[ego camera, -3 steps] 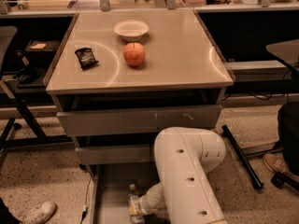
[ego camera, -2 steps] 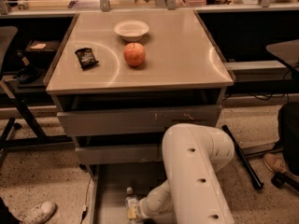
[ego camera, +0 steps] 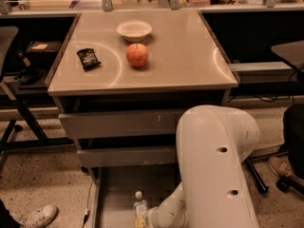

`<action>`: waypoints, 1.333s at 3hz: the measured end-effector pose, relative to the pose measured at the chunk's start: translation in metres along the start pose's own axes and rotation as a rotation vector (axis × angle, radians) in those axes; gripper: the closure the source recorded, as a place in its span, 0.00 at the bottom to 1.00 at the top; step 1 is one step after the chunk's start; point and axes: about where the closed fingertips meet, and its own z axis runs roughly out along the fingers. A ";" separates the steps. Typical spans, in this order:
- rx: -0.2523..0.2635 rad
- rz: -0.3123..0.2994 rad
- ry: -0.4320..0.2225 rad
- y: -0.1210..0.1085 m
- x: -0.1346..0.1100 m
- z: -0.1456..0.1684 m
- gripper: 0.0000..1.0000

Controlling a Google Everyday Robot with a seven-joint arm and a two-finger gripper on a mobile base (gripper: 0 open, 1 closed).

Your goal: Pick blue plastic bottle from bottom drawer and place on counter

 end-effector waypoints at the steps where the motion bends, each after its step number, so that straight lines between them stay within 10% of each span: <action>1: -0.002 0.000 0.009 0.000 0.004 0.002 1.00; 4: 0.048 0.065 -0.170 0.001 -0.007 -0.124 1.00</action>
Offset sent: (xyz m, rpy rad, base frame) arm 0.0049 -0.0269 0.0544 0.0729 -0.0699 -0.0426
